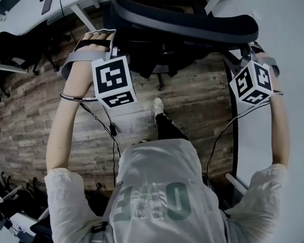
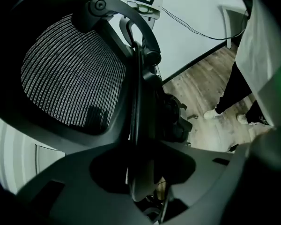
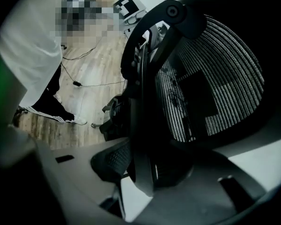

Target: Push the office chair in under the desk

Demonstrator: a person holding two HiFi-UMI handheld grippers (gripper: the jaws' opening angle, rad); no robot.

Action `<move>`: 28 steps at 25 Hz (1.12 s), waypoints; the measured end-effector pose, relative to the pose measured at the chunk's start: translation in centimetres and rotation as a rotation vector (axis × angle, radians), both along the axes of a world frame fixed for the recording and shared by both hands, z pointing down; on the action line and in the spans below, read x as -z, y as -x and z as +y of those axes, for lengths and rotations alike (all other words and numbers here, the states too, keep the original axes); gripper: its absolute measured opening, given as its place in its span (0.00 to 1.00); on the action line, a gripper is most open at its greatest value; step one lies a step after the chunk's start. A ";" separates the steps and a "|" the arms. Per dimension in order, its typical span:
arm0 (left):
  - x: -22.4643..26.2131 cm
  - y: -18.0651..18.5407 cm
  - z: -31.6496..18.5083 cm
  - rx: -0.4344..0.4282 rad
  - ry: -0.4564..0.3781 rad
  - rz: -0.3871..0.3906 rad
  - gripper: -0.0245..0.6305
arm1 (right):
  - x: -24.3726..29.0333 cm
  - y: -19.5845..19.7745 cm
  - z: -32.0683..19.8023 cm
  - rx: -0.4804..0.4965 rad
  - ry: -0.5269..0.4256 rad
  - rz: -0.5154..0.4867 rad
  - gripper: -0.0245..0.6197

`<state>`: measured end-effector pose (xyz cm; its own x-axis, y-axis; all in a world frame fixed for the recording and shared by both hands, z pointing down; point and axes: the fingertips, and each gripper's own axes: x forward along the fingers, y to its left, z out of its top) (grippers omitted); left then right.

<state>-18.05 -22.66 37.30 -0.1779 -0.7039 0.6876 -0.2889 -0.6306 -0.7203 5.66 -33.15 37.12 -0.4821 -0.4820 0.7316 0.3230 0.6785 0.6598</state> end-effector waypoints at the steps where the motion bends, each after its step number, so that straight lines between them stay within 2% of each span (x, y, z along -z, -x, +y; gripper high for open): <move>1: 0.1 0.6 -1.1 0.007 0.003 0.001 0.28 | 0.1 0.7 -1.2 0.009 0.002 -0.002 0.23; 8: 0.0 4.7 -8.8 0.069 -0.006 -0.012 0.28 | 0.3 5.1 -9.7 0.081 -0.003 -0.022 0.23; 13: 0.1 7.6 -13.8 0.102 0.016 -0.016 0.28 | 0.7 7.8 -14.4 0.094 0.004 -0.041 0.23; 21: 0.0 13.3 -20.2 0.094 0.006 -0.021 0.28 | 0.4 13.5 -20.6 0.089 0.000 -0.062 0.23; 28: 0.0 16.7 -25.6 0.053 -0.021 -0.009 0.28 | 0.3 17.0 -26.2 0.051 0.004 -0.030 0.23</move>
<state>-34.75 -48.28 37.27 -0.2214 -0.7075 0.6711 -0.3149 -0.5995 -0.7358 -11.30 -59.32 36.87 -0.5279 -0.4532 0.7183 0.3371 0.6645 0.6670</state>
